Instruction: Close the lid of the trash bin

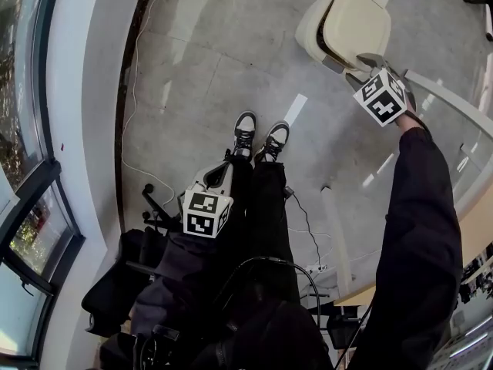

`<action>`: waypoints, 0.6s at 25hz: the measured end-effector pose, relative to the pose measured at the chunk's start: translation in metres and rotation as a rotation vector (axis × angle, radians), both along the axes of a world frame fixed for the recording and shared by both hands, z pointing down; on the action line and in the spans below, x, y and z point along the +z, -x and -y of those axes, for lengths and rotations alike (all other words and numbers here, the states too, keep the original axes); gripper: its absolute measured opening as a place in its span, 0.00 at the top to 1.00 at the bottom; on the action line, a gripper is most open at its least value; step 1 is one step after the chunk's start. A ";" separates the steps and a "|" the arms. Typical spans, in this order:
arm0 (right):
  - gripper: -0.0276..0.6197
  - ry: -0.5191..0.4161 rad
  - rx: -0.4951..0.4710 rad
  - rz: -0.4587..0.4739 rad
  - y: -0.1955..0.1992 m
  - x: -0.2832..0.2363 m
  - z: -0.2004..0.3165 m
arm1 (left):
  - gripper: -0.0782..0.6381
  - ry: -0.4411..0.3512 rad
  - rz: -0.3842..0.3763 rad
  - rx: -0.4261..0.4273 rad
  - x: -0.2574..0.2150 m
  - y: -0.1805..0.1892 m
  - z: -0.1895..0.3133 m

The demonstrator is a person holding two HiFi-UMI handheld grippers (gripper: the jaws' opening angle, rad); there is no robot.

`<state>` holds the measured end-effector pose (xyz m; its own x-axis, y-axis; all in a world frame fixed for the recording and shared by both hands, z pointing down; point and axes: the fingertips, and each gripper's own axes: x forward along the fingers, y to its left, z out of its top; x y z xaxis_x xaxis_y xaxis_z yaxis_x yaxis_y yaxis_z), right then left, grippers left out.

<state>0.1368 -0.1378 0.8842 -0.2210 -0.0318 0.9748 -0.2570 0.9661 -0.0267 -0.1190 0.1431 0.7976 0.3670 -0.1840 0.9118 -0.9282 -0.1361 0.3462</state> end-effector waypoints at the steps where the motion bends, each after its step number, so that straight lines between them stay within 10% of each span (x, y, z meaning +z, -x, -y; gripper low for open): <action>1: 0.63 0.005 0.003 -0.003 0.000 0.005 -0.002 | 0.89 0.003 0.000 -0.001 0.001 0.001 -0.001; 15: 0.63 0.046 0.015 -0.041 0.004 0.057 -0.014 | 0.89 0.014 -0.003 -0.013 0.007 0.001 0.001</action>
